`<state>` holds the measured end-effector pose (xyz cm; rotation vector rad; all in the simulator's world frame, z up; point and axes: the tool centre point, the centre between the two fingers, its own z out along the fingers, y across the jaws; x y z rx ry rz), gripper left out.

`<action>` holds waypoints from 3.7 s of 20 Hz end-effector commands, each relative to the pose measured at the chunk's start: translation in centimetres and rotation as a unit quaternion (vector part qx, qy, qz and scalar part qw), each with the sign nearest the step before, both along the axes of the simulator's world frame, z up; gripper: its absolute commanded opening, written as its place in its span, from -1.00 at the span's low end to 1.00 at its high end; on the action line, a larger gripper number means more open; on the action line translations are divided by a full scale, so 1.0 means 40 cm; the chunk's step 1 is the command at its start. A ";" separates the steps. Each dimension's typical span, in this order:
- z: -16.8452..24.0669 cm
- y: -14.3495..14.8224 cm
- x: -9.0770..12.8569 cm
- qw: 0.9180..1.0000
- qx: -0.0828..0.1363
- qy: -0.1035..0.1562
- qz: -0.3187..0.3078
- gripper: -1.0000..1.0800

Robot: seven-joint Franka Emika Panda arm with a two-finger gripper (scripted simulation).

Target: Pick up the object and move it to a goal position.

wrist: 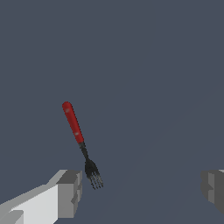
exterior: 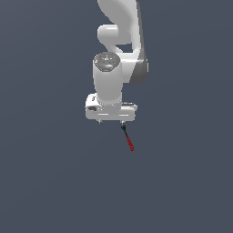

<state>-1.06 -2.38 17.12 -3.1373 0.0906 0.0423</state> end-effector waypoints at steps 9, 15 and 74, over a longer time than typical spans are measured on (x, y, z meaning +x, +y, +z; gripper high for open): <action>-0.068 0.046 -0.006 0.999 -0.003 -0.003 0.039 0.92; -0.167 0.115 -0.024 0.995 -0.004 -0.007 0.097 0.92; -0.243 0.190 -0.064 0.985 0.001 -0.014 0.174 -1.00</action>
